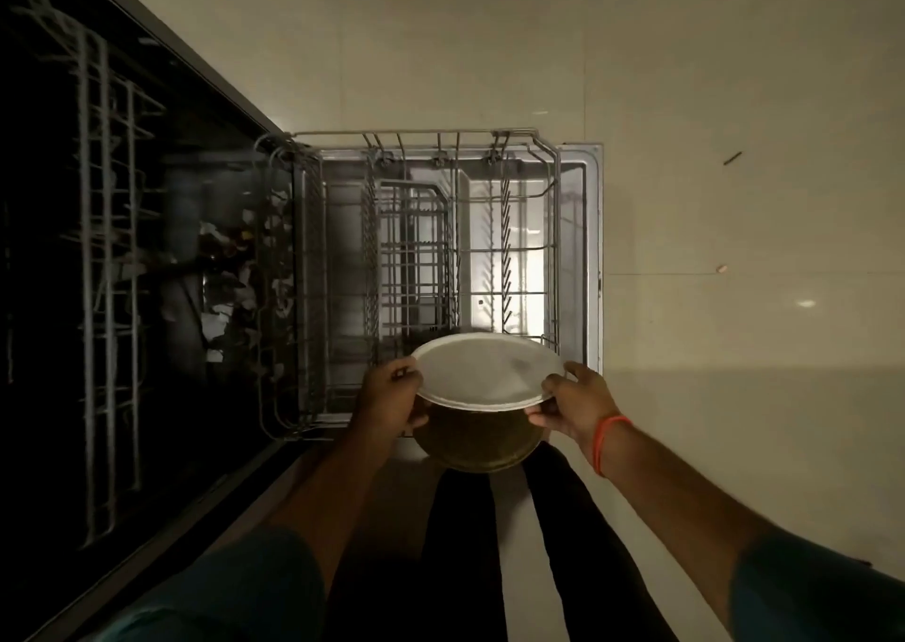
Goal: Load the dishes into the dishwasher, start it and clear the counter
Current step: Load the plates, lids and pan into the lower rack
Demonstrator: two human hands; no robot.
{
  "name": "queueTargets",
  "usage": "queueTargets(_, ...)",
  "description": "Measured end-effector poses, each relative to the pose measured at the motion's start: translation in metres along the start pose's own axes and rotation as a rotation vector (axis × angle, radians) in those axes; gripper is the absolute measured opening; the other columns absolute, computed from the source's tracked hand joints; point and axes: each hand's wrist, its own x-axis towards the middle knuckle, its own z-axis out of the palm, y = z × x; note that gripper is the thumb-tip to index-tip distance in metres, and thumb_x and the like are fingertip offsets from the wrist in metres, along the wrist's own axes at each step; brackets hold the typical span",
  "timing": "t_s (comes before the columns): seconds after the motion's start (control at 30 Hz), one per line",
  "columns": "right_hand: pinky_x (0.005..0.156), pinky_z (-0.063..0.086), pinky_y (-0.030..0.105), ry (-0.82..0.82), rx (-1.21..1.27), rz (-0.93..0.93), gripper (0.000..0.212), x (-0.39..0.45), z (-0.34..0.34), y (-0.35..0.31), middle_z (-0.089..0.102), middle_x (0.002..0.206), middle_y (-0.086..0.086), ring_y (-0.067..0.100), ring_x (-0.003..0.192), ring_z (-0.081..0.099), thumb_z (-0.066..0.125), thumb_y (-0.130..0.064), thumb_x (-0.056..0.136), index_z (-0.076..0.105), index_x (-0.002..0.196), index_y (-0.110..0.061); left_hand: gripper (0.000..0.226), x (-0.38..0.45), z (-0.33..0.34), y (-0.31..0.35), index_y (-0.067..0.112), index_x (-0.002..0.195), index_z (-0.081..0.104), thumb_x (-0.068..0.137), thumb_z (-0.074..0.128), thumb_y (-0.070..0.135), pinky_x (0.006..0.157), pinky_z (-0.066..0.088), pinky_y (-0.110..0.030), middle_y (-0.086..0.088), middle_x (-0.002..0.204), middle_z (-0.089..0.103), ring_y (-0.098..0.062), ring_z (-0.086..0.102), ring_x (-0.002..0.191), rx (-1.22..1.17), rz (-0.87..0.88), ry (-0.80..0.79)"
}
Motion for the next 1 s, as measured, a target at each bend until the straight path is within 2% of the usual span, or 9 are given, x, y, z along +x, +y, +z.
queueTargets(0.17,0.054,0.061,0.032,-0.001,-0.009,0.015,0.050,0.015,0.005,-0.012,0.064,0.094,0.017,0.027,0.064,0.068,0.048,0.002,0.098,0.039,0.146,-0.011,0.026,0.028,0.006,0.009,0.022,0.124,0.065,0.102,0.056,0.010,0.052,0.054,-0.029,-0.015,0.131,0.061,-0.031,0.067,0.101,0.000,-0.013,0.001)
queueTargets(0.27,0.053,0.061,0.031,0.008,-0.011,0.028,0.050,0.024,0.007,-0.020,0.065,0.092,0.017,0.025,0.064,0.068,0.049,0.001,0.099,0.039,0.147,-0.010,0.031,0.041,0.011,0.015,0.018,0.132,0.063,0.103,0.055,0.010,0.055,0.053,-0.031,-0.015,0.130,0.061,-0.024,0.066,0.086,-0.014,-0.034,-0.010)
queueTargets(0.37,0.054,0.061,0.031,0.012,-0.027,0.038,0.046,0.029,0.009,-0.027,0.066,0.089,0.017,0.023,0.062,0.068,0.049,0.000,0.100,0.041,0.144,-0.006,0.030,0.050,0.014,0.020,0.019,0.131,0.063,0.103,0.055,0.011,0.055,0.053,-0.030,-0.013,0.123,0.063,-0.022,0.068,0.084,-0.013,-0.048,-0.022)
queueTargets(0.43,0.054,0.060,0.031,0.020,-0.029,0.046,0.046,0.031,0.010,-0.030,0.066,0.086,0.018,0.023,0.060,0.067,0.048,0.000,0.100,0.040,0.145,-0.005,0.026,0.052,0.015,0.022,0.019,0.127,0.065,0.103,0.056,0.013,0.057,0.054,-0.031,-0.010,0.111,0.066,-0.021,0.068,0.084,0.002,-0.044,-0.013)
queueTargets(0.57,0.050,0.058,0.029,0.012,-0.045,0.041,0.039,0.027,0.011,-0.039,0.065,0.083,0.018,0.018,0.052,0.068,0.049,-0.001,0.099,0.045,0.138,0.000,0.018,0.050,0.012,0.022,0.013,0.112,0.071,0.098,0.063,0.019,0.062,0.056,-0.033,-0.006,0.079,0.065,-0.017,0.063,0.070,0.065,0.045,0.030)
queueTargets(0.67,0.048,0.057,0.028,0.015,-0.052,0.026,0.034,0.024,0.011,-0.048,0.064,0.079,0.017,0.016,0.048,0.066,0.049,-0.002,0.098,0.050,0.132,0.004,0.011,0.045,0.010,0.024,0.014,0.100,0.073,0.096,0.063,0.018,0.058,0.054,-0.031,-0.004,0.065,0.060,-0.015,0.059,0.061,0.058,0.111,0.044)
queueTargets(0.83,0.044,0.055,0.026,0.038,-0.056,0.008,0.031,0.022,0.014,-0.063,0.063,0.077,0.017,0.014,0.043,0.064,0.050,-0.003,0.098,0.052,0.127,0.006,0.013,0.044,0.010,0.035,0.016,0.085,0.071,0.095,0.061,0.015,0.052,0.051,-0.027,-0.001,0.060,0.058,-0.012,0.054,0.052,0.059,0.190,0.039)
queueTargets(0.93,0.043,0.055,0.027,0.044,-0.049,0.022,0.016,0.021,0.013,-0.065,0.063,0.062,0.013,0.014,0.042,0.063,0.050,-0.004,0.099,0.055,0.112,0.004,0.012,0.046,0.012,0.039,0.016,0.084,0.070,0.094,0.063,0.016,0.051,0.050,-0.026,-0.004,0.064,0.059,-0.013,0.055,0.053,0.058,0.208,0.074)
queueTargets(1.0,0.043,0.054,0.026,0.047,-0.053,0.036,0.016,0.021,0.011,-0.065,0.064,0.052,0.009,0.015,0.043,0.064,0.052,-0.003,0.098,0.056,0.112,0.004,0.010,0.046,0.013,0.041,0.015,0.088,0.071,0.095,0.064,0.016,0.053,0.052,-0.028,-0.004,0.064,0.059,-0.012,0.055,0.052,0.044,0.184,0.055)
